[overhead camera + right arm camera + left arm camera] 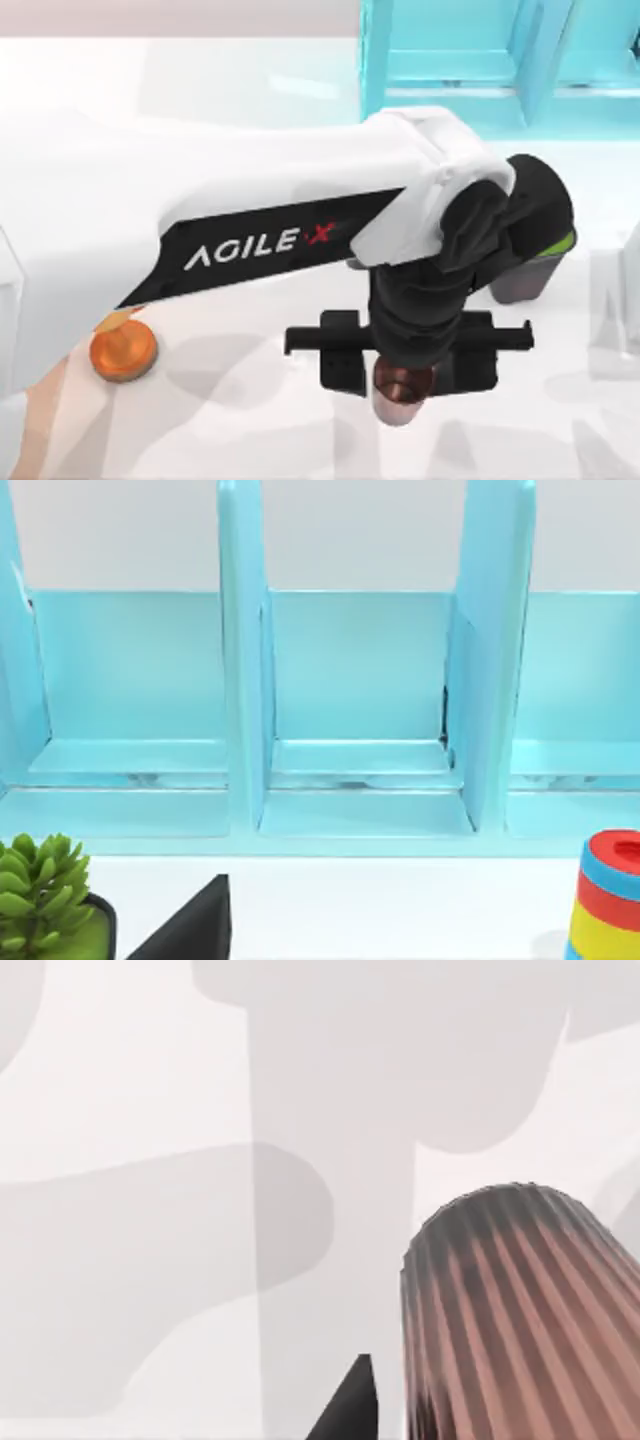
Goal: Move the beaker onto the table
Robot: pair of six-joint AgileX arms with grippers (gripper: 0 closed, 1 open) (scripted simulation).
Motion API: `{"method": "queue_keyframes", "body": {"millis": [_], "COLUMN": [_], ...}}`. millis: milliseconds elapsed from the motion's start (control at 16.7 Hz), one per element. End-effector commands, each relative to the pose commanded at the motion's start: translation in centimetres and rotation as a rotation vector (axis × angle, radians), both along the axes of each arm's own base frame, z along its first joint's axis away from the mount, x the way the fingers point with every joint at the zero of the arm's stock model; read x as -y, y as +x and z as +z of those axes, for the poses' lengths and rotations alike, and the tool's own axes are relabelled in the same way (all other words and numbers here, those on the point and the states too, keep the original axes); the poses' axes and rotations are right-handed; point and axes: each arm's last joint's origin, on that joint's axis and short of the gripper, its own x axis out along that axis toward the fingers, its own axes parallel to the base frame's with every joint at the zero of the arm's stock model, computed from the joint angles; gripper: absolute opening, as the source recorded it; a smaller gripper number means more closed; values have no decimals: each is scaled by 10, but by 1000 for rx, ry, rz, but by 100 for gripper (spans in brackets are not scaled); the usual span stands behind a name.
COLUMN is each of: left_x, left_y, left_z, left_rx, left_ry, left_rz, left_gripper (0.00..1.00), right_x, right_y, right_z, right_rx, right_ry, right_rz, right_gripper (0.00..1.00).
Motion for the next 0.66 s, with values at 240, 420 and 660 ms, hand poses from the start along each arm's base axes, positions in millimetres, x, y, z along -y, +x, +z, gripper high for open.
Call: {"method": "queue_keyframes", "body": {"millis": [240, 420, 660], "left_x": [0, 0, 0], "left_y": [0, 0, 0], "left_z": [0, 0, 0], "left_rx": [0, 0, 0], "left_ry": [0, 0, 0], "left_rz": [0, 0, 0], "left_gripper": [90, 100, 100], "right_x": [0, 0, 0], "right_y": [0, 0, 0], "right_z": [0, 0, 0], "right_rx": [0, 0, 0], "right_ry": [0, 0, 0], "right_rz": [0, 0, 0], "right_gripper": [100, 100, 100]}}
